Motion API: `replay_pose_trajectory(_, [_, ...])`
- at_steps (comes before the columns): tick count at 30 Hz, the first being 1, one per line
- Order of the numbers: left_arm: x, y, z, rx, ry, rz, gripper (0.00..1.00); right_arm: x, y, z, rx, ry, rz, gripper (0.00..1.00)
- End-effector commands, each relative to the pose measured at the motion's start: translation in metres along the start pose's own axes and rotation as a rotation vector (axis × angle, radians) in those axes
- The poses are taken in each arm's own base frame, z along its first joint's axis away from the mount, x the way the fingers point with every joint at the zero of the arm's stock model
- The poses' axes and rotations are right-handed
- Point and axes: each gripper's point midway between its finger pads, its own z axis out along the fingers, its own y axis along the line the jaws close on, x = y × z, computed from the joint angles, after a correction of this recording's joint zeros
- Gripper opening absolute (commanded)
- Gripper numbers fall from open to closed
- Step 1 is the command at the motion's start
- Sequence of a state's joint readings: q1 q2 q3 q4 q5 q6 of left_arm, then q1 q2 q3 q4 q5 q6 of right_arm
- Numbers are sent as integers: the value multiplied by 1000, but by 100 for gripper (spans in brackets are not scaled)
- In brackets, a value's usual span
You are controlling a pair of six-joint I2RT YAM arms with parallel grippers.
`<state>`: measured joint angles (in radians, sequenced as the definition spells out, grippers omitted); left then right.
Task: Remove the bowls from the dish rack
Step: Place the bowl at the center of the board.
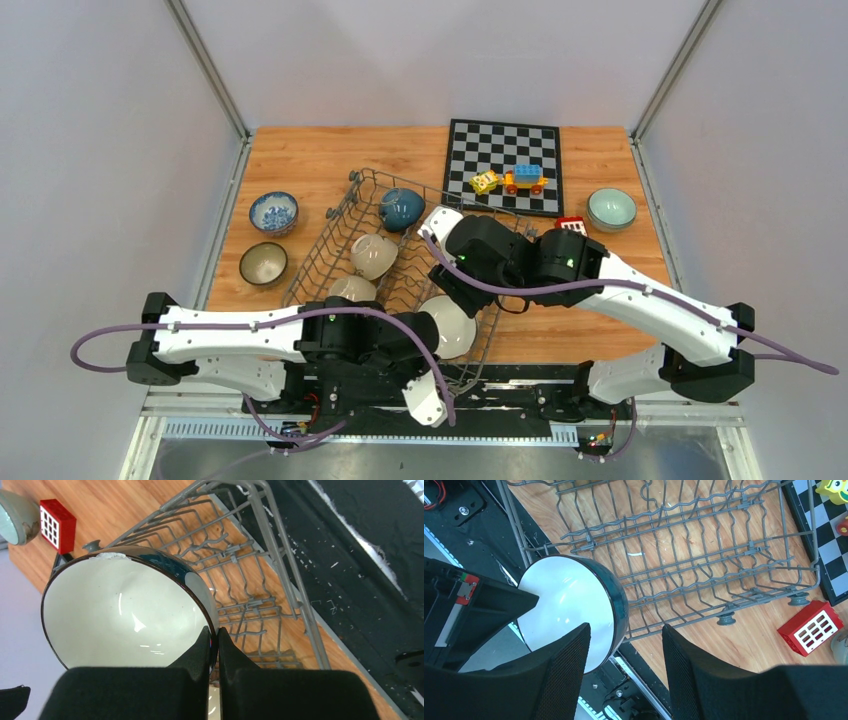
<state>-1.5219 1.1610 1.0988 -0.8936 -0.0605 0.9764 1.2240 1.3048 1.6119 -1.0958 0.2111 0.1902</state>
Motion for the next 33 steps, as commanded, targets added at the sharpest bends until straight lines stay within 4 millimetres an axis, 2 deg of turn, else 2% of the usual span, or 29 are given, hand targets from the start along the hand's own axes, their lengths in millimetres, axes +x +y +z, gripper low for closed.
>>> replay_pose_trajectory(1, [-20, 8, -6, -5, -74, -43, 0, 1, 3, -1, 4, -14, 24, 59])
replay_pose_trajectory(7, [-20, 8, -6, -5, -74, -47, 0, 12, 9, 6, -23, 26, 5, 58])
replay_pose_trajectory(14, [-26, 11, -10, -13, -103, -50, 0, 27, 15, 16, -50, 78, -10, 49])
replay_pose_trajectory(24, [-26, 12, -13, -29, -113, -60, 0, 43, 24, 33, -79, 139, -22, 47])
replay_pose_trajectory(33, [-25, 12, -13, -35, -111, -61, 0, 53, 24, 39, -75, 161, -16, 37])
